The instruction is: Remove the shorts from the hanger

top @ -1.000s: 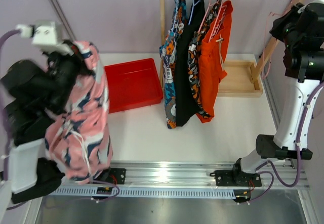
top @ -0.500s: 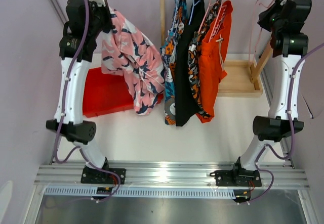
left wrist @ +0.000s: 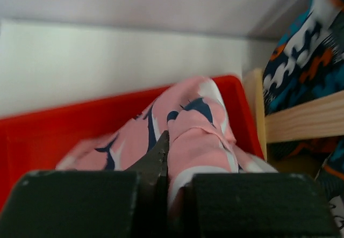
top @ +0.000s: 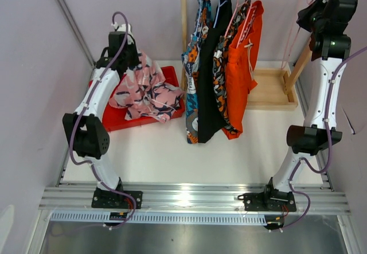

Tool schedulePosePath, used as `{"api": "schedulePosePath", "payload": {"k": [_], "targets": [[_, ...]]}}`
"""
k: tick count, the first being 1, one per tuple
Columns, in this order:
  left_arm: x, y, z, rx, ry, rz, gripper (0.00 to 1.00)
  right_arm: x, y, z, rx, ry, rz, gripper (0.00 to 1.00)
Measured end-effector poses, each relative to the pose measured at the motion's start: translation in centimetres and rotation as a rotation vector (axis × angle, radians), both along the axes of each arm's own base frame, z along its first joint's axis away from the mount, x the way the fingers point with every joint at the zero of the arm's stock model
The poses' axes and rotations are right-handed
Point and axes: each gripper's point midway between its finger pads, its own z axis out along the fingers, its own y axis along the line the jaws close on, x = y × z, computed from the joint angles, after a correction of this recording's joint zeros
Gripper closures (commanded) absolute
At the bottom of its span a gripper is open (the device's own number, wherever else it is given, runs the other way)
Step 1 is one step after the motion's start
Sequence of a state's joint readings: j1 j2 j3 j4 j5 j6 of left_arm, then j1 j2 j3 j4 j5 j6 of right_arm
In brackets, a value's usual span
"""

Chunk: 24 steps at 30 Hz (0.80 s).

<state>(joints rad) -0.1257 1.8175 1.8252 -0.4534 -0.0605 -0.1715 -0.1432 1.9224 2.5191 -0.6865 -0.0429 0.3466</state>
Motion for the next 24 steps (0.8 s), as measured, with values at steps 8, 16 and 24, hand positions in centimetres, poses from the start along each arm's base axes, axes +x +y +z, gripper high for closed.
{"api": "schedulePosePath", "payload": {"k": [8, 16, 24], "targets": [[-3.7, 0.3, -10.4, -0.065, 0.221, 0.072, 0.17, 0.5, -0.4, -0.5, -0.001, -0.004, -0.005, 1.00], [-8.0, 0.3, -8.2, -0.098, 0.182, 0.075, 0.01, 0.6, -1.4, -0.3, -0.001, -0.016, -0.018, 1.00], [-11.3, 0.0, -0.8, -0.128, 0.010, 0.047, 0.01, 1.5, -2.3, -0.4, 0.016, -0.031, -0.018, 1.00]]}}
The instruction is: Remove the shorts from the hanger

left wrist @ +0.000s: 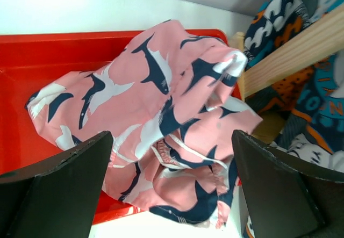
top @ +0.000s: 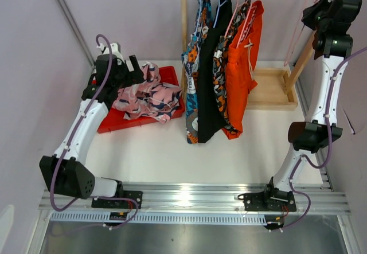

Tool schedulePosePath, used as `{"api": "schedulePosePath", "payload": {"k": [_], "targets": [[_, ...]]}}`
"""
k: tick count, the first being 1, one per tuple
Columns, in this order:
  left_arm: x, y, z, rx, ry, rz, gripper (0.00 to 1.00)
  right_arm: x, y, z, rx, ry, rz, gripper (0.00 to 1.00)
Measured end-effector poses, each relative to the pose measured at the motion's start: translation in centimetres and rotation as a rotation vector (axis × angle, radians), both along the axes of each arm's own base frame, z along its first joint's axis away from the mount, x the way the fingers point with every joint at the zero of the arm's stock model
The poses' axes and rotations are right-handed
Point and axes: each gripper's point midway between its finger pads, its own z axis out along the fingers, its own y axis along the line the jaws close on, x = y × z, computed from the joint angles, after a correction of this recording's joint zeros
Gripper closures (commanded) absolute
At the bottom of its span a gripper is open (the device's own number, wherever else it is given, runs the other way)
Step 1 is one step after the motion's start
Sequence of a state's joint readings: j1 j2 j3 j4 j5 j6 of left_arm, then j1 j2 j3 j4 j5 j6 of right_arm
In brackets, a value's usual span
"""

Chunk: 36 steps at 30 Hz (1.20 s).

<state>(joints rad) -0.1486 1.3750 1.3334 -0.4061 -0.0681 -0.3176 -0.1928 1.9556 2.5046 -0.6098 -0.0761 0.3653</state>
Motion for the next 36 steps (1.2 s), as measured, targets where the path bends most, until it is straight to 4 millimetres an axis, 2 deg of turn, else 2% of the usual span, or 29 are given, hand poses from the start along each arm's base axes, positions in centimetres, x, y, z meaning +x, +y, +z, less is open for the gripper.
{"api": "schedulePosePath", "payload": {"k": [2, 5, 8, 12, 13, 14, 15, 16, 18, 19, 20, 24, 27, 33, 36], "targets": [[-0.8, -0.2, 0.7, -0.003, -0.019, -0.008, 0.01, 0.9, -0.6, -0.4, 0.006, 0.000, -0.006, 1.00], [-2.0, -0.7, 0.7, -0.003, -0.025, -0.024, 0.01, 2.3, -1.4, -2.6, 0.027, 0.037, -0.015, 1.00], [-2.4, -1.2, 0.5, 0.000, -0.018, -0.036, 0.01, 3.2, -1.9, -2.6, 0.033, 0.015, -0.015, 1.00], [-2.7, -2.0, 0.2, 0.004, -0.008, -0.054, 0.01, 3.2, -1.9, -2.6, 0.040, 0.013, -0.007, 1.00], [-2.7, -2.1, 0.2, 0.004, -0.007, -0.058, 0.01, 3.2, -1.9, -2.6, 0.040, 0.013, -0.007, 0.97], [-2.8, -2.2, 0.2, 0.005, -0.005, -0.061, 0.01, 3.2, -1.8, -2.6, 0.040, 0.012, -0.006, 0.88], [-2.8, -2.3, 0.2, 0.005, -0.004, -0.063, 0.01, 3.1, -1.8, -2.6, 0.040, 0.011, -0.007, 0.72], [-2.9, -2.4, 0.2, 0.005, -0.005, -0.064, 0.01, 2.9, -1.8, -2.6, 0.042, 0.014, -0.006, 0.39], [-2.9, -2.6, 0.1, 0.007, -0.004, -0.067, 0.01, 2.1, -1.6, -3.2, 0.044, 0.045, -0.008, 0.11], [-3.0, -2.7, 0.2, 0.007, -0.004, -0.070, 0.01, 1.6, -1.5, -3.4, 0.045, 0.059, -0.008, 0.01], [-3.0, -2.8, 0.2, 0.007, -0.004, -0.074, 0.01, 1.1, -1.5, -3.5, 0.047, 0.071, -0.011, 0.01], [-3.8, -3.1, 0.7, 0.006, -0.011, -0.086, 0.01, -1.9, -1.3, -3.0, 0.037, 0.097, -0.034, 0.01], [-4.8, -3.0, 1.8, 0.002, -0.031, -0.088, 0.01, -5.5, -1.3, -1.1, 0.018, 0.084, -0.069, 0.01], [-7.3, -2.4, 4.9, -0.015, -0.107, -0.093, 0.01, -15.0, -1.2, 4.8, -0.030, -0.017, -0.181, 0.01], [-8.5, -2.3, 5.7, -0.023, -0.139, -0.100, 0.01, -19.9, -0.2, 8.0, -0.033, -0.109, -0.190, 0.01]]}}
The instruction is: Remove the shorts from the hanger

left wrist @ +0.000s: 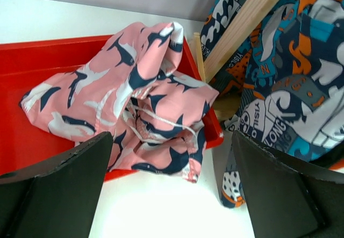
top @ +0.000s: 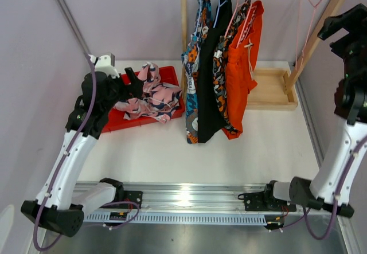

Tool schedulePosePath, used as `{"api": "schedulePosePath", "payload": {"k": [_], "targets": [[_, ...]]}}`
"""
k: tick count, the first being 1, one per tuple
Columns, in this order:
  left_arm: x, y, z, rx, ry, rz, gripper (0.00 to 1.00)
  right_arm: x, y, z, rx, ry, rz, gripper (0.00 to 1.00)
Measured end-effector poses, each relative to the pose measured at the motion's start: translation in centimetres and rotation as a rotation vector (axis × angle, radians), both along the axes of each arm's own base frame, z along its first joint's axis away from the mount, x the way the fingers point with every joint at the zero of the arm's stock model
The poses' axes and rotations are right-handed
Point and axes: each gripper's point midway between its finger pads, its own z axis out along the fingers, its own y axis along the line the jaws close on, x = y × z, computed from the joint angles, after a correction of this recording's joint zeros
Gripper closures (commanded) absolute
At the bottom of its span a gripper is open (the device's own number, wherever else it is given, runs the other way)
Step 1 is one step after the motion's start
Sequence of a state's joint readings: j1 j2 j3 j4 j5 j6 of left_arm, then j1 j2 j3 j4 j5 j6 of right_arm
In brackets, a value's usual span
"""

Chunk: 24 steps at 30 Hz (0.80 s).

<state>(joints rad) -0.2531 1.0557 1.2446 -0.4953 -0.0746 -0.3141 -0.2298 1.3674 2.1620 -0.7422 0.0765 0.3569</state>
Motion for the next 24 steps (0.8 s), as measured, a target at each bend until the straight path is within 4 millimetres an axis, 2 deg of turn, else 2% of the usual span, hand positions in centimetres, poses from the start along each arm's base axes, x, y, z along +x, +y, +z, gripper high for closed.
{"api": "schedulePosePath", "payload": {"k": [2, 3, 4, 6, 8, 12, 15, 18, 20, 22, 24], "targets": [[-0.9, 0.2, 0.0, -0.004, -0.016, -0.002, 0.01, -1.9, 1.6, 1.4, 0.005, -0.059, 0.058, 0.05], [-1.4, 0.3, 0.0, -0.006, -0.024, -0.003, 0.01, -2.7, 2.8, 1.8, 0.015, -0.086, 0.109, 0.12], [-1.8, 0.3, 0.0, -0.010, -0.035, -0.006, 0.01, -3.2, 4.3, 2.2, 0.027, -0.114, 0.171, 0.12], [-2.6, 0.4, -0.1, -0.016, -0.052, -0.014, 0.01, -3.6, 7.8, 2.7, 0.051, -0.151, 0.312, 0.10], [-3.1, 0.2, -0.1, -0.023, -0.061, -0.030, 0.00, -2.9, 10.7, 2.7, 0.060, -0.150, 0.422, 0.09], [-3.5, -0.6, -0.3, -0.026, -0.066, -0.081, 0.01, 1.1, 17.1, 1.0, 0.076, -0.078, 0.592, 0.10], [-3.7, -0.8, -1.0, -0.014, -0.055, -0.101, 0.01, 5.5, 20.3, -2.4, 0.077, 0.023, 0.631, 0.12], [-4.0, -0.9, -1.8, 0.001, -0.038, -0.120, 0.01, 9.5, 21.8, -6.8, 0.075, 0.142, 0.613, 0.12], [-4.0, -1.0, -2.3, 0.011, -0.031, -0.130, 0.01, 11.3, 22.1, -9.1, 0.071, 0.197, 0.585, 0.12], [-4.2, -1.1, -3.0, 0.018, -0.020, -0.141, 0.01, 12.2, 22.2, -10.4, 0.067, 0.226, 0.561, 0.12], [-4.3, -1.2, -3.6, 0.019, -0.008, -0.149, 0.01, 12.7, 22.2, -10.9, 0.062, 0.236, 0.539, 0.14]]}}
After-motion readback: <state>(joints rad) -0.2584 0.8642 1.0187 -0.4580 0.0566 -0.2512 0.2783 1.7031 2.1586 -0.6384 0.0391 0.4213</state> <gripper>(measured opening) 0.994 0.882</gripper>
